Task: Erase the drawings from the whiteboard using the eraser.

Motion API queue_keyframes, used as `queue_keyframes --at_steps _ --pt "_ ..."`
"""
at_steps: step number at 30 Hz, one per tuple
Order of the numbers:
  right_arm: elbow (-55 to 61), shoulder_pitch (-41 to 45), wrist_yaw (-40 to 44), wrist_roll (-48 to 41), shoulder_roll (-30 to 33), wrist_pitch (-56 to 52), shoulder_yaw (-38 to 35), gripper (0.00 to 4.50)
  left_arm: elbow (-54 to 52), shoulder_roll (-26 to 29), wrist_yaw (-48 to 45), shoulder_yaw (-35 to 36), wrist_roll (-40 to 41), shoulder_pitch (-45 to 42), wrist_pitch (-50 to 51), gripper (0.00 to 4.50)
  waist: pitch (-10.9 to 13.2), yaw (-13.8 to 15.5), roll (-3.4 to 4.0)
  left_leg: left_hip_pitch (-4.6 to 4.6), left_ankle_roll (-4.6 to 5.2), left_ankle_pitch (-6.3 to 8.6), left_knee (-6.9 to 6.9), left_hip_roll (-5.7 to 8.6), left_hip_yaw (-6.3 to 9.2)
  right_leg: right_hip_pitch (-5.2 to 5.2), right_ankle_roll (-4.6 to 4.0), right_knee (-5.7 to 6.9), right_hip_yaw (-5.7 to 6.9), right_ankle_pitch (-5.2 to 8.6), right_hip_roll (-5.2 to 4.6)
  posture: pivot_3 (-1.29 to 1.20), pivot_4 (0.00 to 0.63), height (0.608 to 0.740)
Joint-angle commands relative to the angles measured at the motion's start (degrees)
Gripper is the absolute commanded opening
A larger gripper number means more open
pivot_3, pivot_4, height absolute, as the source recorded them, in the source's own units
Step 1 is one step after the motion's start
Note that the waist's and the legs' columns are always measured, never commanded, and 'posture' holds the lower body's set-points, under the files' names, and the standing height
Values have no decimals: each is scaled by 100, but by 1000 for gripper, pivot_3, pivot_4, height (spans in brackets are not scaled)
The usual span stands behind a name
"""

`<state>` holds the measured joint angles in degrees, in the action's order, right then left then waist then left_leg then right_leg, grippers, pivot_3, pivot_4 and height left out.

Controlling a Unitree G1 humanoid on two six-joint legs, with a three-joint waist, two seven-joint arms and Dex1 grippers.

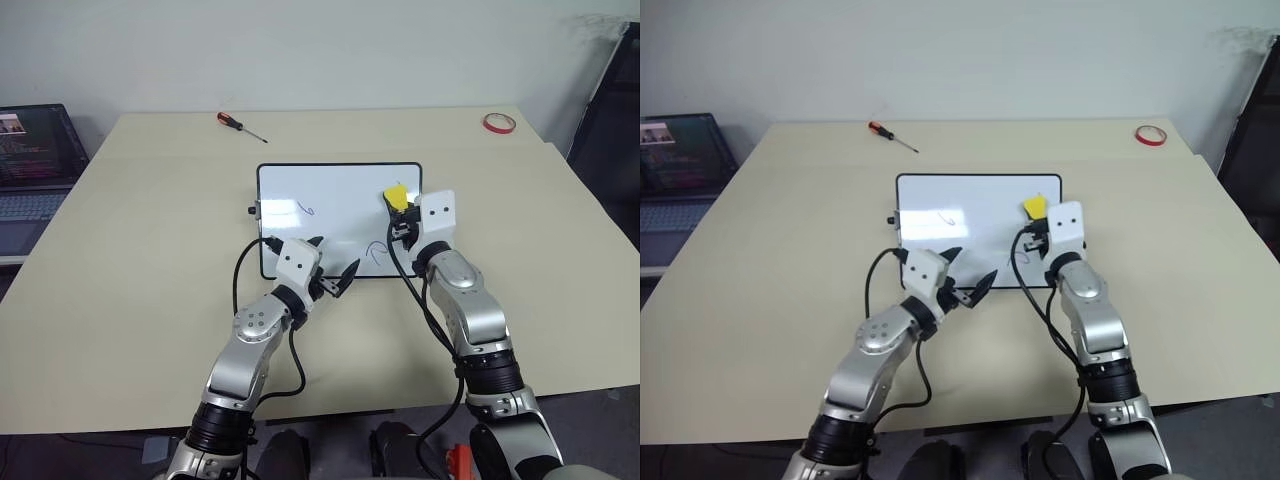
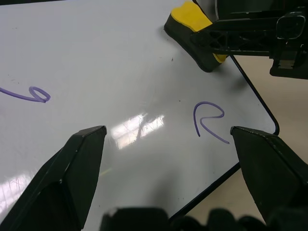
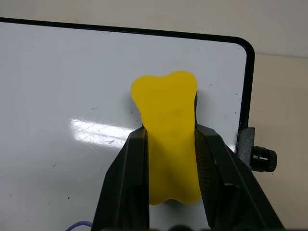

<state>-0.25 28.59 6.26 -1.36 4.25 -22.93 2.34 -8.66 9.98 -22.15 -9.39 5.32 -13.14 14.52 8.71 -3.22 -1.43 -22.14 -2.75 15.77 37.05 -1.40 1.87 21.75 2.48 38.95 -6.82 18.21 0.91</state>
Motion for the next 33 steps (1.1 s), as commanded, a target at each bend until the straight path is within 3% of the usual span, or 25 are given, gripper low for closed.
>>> queue_keyframes --at_steps 1,17,30,33 --pt "140 59 6 -9 45 115 -70 965 -141 27 -53 4 1 -79 -113 4500 0 0 0 0 0 0 0 0 0 0 0 0 0 0 0 0 150 740" --pt "286 -30 43 61 208 745 -91 965 -271 123 -65 -189 -167 6 -207 4500 1 -1 1 0 0 0 -2 0 -1 1 0 -1 0 0 0 0 150 740" --pt "-735 773 70 -7 289 787 -221 965 -7 37 -125 -164 -156 -206 -289 4500 1 -2 1 0 0 0 -2 0 -3 1 0 -1 -1 0 0 0 150 740" --pt "-900 919 108 -94 299 398 -273 965 -9 22 -119 -183 -167 -222 -284 4500 0 -7 1 1 0 0 -1 -1 -3 1 0 1 -1 0 0 0 150 740"
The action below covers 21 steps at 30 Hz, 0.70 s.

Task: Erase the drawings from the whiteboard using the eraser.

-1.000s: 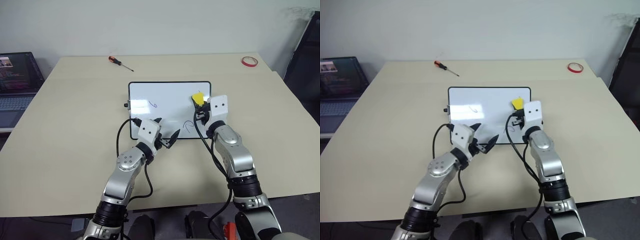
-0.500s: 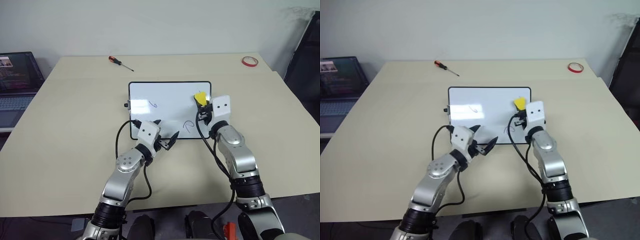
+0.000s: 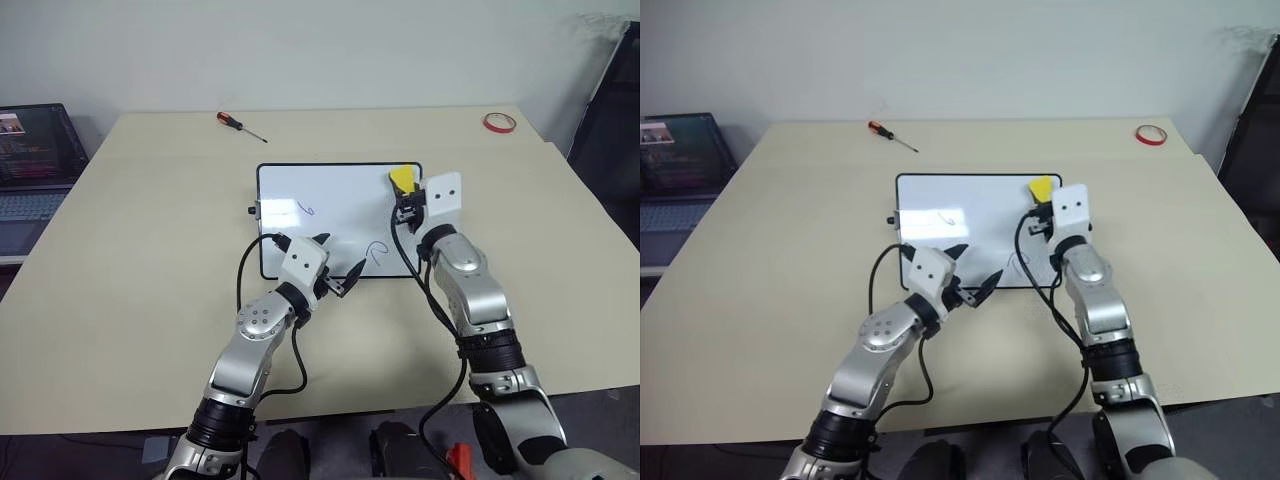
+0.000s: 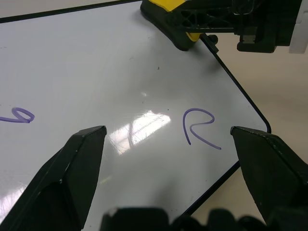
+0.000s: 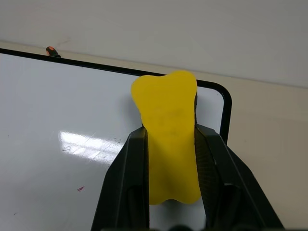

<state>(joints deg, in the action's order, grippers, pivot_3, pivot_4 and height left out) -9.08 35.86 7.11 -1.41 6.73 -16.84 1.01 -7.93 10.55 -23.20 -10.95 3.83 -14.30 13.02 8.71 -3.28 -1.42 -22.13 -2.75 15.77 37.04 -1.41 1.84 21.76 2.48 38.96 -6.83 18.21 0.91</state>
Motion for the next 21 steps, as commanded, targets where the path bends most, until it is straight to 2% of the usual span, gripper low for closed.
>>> queue_keyframes --at_steps 1,14,21 --pt "-29 214 38 -104 55 -341 -148 965 -86 -40 -10 -29 -21 -106 -131 4500 0 -1 0 1 0 0 1 0 0 0 0 2 0 0 0 0 150 740" --pt "1654 -344 172 -475 355 -2991 -313 965 -185 -92 48 -45 -62 53 -134 4500 -1 14 -1 3 0 0 3 0 6 -7 0 1 3 0 0 0 150 740" --pt "2073 -401 110 -610 315 -3414 -385 965 -81 -142 31 -45 -72 -22 -174 4500 -1 13 -1 3 0 0 3 1 7 -7 0 -1 4 0 0 0 150 740"
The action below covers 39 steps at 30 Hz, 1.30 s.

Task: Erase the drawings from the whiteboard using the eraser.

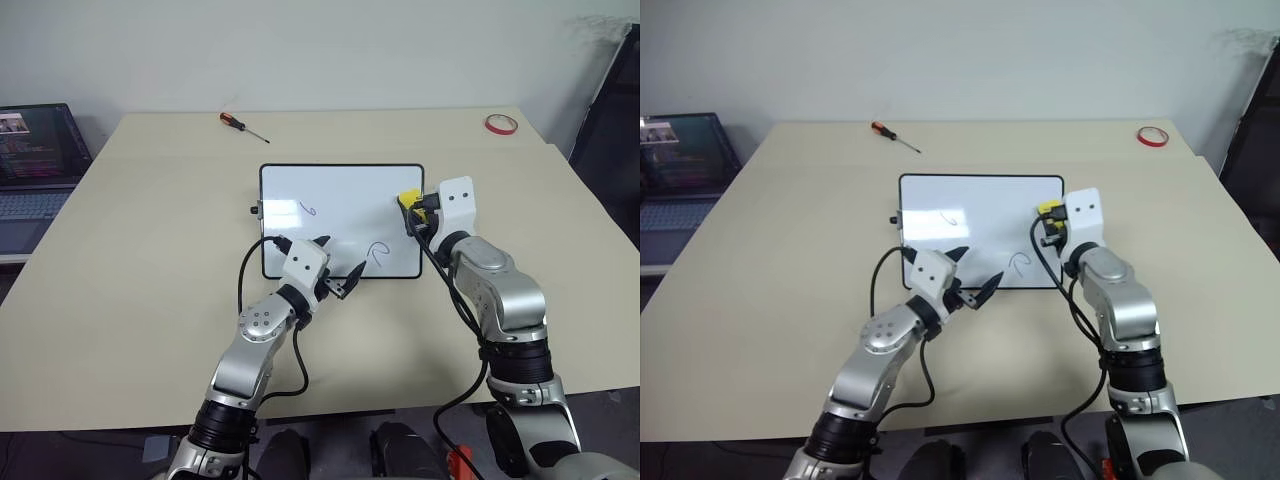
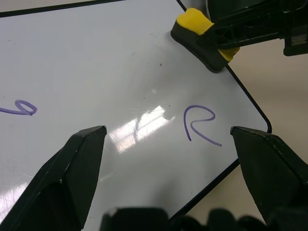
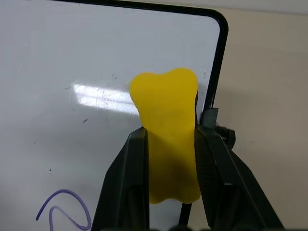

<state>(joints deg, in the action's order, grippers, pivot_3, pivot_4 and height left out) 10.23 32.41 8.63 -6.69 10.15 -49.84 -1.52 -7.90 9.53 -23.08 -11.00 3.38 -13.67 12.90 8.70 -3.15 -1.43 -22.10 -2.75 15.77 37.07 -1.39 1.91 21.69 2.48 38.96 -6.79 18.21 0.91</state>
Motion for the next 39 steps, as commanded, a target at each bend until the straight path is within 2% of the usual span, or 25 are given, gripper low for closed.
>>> queue_keyframes --at_steps 1,15,22,33,36,39 --pt "141 -51 -43 -88 -38 -51 -129 965 -60 -50 16 -40 -27 -104 -170 4500 0 -1 0 -1 0 0 0 0 0 0 0 -1 0 0 0 0 150 740" --pt "-881 429 -153 124 -303 1633 -12 965 36 -65 -51 -33 -18 -172 -209 4500 1 -9 0 -6 0 0 -3 1 -4 7 0 -3 -2 0 1 0 150 740" --pt "-989 296 4 175 -145 1333 209 965 -81 -43 -28 -50 -29 -79 -160 4500 1 -14 0 -4 0 0 -1 -1 -5 6 0 1 -4 0 0 0 150 740" --pt "219 -620 286 38 181 368 364 965 -155 -17 -58 -101 -27 13 -149 4500 0 -6 -1 0 0 0 1 0 2 -2 0 1 1 0 0 0 150 740" --pt "444 -736 390 36 272 403 352 965 -135 -12 -70 -120 -24 -1 -171 4500 0 -3 -1 -1 0 0 0 2 2 -1 1 -1 1 0 1 0 150 740" --pt "505 -728 496 104 370 871 358 965 -121 -4 -70 -122 -14 -28 -178 4500 1 -5 -2 -2 0 0 0 2 1 -1 1 -3 0 0 1 0 150 740"
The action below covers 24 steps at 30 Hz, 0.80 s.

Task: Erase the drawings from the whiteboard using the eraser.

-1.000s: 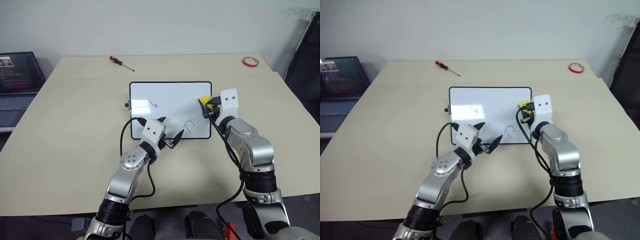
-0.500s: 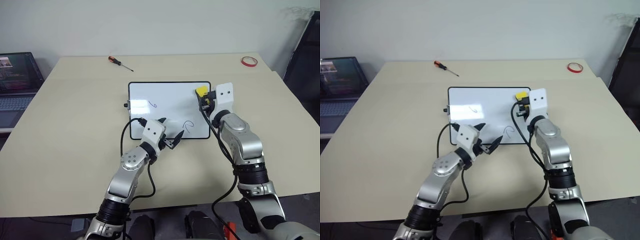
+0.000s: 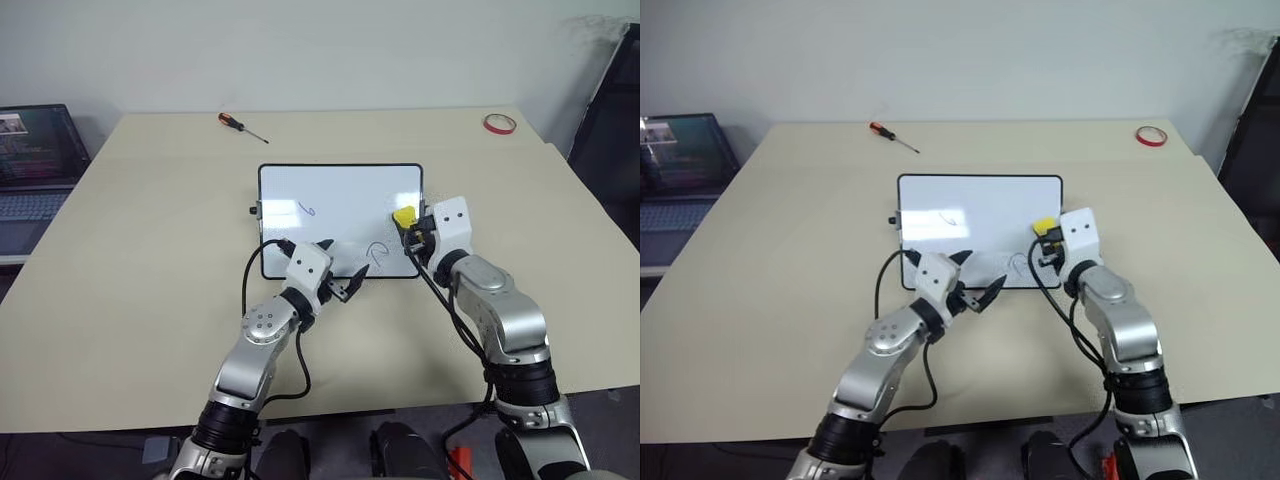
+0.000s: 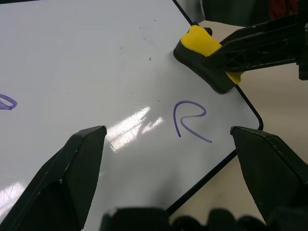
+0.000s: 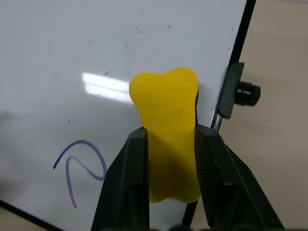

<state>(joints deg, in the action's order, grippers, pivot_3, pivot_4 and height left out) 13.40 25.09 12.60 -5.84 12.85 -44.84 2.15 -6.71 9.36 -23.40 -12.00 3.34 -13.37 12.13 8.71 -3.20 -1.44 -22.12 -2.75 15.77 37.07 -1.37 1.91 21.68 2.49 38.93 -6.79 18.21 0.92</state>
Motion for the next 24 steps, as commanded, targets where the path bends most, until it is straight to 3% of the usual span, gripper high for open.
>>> queue_keyframes --at_steps 1,7,15,24 --pt "181 13 153 69 164 591 28 965 -238 -1 -32 -8 11 -66 -89 4500 2 0 0 0 0 0 0 0 1 0 0 0 1 0 0 0 150 740" --pt "446 -118 254 102 303 1339 -10 965 -583 116 -85 -8 47 58 27 4500 3 -1 -1 -9 0 0 -4 -1 1 7 0 -6 1 0 1 0 150 740" --pt "700 -370 334 34 402 1551 -99 965 -1040 380 -119 -19 -20 674 78 4500 3 3 0 -18 0 0 -2 -2 8 9 0 -7 5 0 0 0 150 740" --pt "565 -553 558 247 560 2127 213 965 -699 458 103 32 -272 1327 -827 4500 4 8 0 -17 0 0 -1 -1 10 9 0 -7 6 1 -1 0 150 740"
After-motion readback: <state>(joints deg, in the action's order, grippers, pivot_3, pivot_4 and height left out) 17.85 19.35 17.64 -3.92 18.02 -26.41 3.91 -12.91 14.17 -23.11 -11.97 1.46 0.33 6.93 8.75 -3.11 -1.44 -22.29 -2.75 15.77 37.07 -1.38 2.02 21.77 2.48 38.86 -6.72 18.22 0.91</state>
